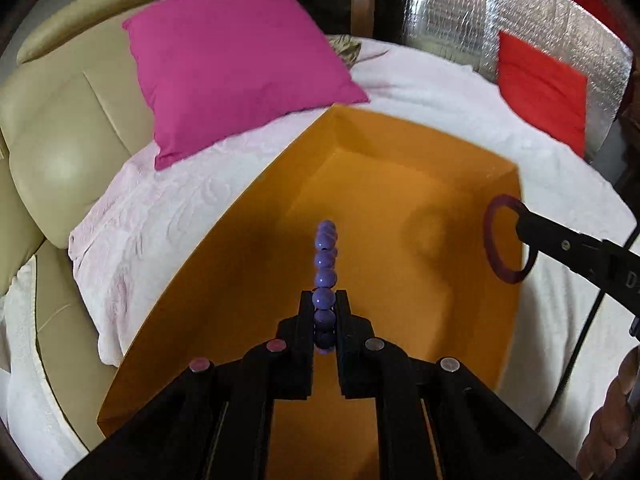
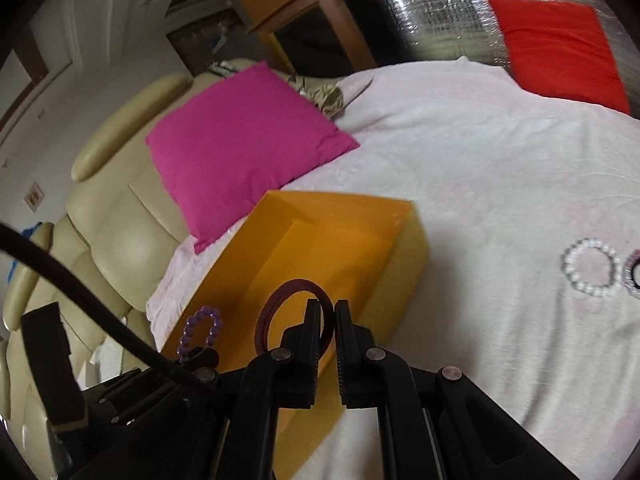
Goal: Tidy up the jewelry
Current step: 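Open the left tool over the box while the right tool releases the red bangle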
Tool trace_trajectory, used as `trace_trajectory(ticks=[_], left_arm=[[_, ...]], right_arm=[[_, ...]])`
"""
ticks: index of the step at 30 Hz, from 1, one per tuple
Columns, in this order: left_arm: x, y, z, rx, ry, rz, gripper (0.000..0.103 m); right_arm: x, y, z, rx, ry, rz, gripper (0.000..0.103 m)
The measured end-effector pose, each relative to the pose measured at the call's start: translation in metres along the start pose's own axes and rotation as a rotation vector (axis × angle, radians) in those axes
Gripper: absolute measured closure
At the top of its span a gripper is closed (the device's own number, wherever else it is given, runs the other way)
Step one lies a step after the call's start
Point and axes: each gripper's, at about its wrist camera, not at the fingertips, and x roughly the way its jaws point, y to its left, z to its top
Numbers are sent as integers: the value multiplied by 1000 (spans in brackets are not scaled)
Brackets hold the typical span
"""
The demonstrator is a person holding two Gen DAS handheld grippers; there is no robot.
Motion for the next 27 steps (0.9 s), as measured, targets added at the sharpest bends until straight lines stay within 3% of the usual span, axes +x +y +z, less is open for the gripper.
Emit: trace_trajectory(ticks=[3,11,15,22,27], left_arm=[[4,3,0,4,17,21,93],[-3,9,5,9,-27,71,91],[-7,8,7,22,-61,93,74],[-17,0,13,43,-135,119,61],[-30,-17,17,64,-191,97,52]], right_arm=[[17,6,-3,-30,29,-37,95],[33,17,-3,-75,51,-63,92],[29,14,0,-53,36,-59,87],[0,2,1,-28,-18,-75,87],[-34,-23,4,27,-52,-101,87]])
